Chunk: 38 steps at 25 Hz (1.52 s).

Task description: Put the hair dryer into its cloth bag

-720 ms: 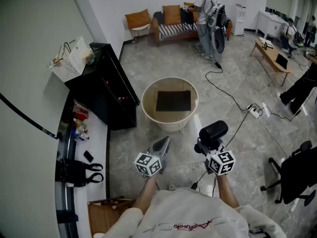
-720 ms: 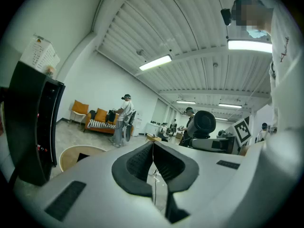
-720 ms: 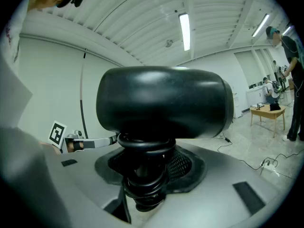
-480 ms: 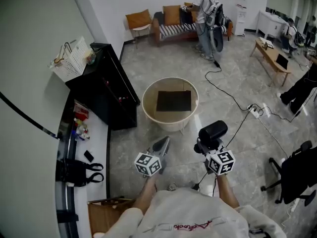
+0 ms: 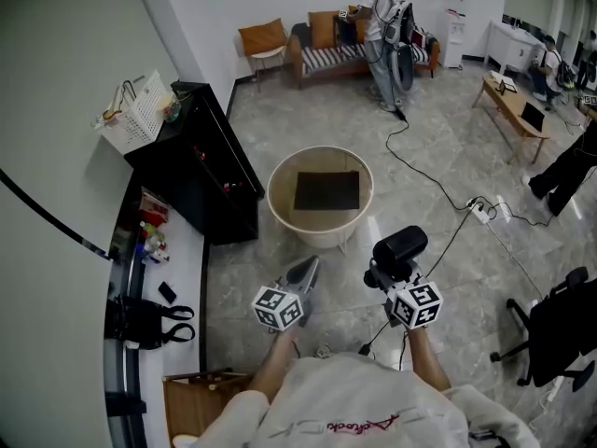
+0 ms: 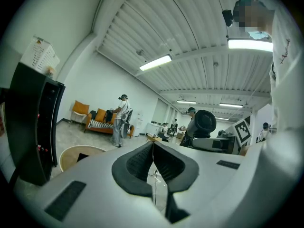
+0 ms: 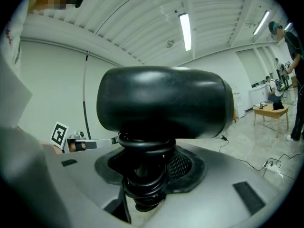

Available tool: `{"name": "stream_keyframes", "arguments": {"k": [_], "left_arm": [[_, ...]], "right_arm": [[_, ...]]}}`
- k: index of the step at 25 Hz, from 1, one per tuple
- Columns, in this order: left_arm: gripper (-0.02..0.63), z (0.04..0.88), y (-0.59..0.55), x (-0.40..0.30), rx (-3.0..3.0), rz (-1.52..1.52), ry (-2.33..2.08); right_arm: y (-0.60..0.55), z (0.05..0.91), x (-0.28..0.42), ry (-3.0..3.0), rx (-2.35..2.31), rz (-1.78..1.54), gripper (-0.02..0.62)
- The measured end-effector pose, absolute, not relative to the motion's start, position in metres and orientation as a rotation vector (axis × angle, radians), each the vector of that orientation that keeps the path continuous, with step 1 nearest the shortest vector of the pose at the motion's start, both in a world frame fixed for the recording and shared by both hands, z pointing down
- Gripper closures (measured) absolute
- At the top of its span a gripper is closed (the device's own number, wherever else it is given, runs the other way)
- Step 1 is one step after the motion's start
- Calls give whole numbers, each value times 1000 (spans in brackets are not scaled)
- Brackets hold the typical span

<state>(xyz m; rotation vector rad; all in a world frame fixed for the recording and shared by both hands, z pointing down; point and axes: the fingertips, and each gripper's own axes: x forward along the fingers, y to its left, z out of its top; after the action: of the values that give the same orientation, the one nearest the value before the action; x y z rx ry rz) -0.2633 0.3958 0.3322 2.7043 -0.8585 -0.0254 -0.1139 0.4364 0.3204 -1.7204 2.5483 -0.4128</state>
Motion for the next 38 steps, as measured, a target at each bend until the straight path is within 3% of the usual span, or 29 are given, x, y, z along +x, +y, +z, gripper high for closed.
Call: {"name": "stream_keyframes", "arguments": {"k": [21, 38], "left_arm": [[575, 353, 419, -197, 2655, -11, -907], [575, 373, 362, -187, 2620, 1, -901]], "right_arm": [[454, 342, -63, 2663, -1635, -448, 397], [397, 360, -51, 2663, -1639, -488, 397]]}}
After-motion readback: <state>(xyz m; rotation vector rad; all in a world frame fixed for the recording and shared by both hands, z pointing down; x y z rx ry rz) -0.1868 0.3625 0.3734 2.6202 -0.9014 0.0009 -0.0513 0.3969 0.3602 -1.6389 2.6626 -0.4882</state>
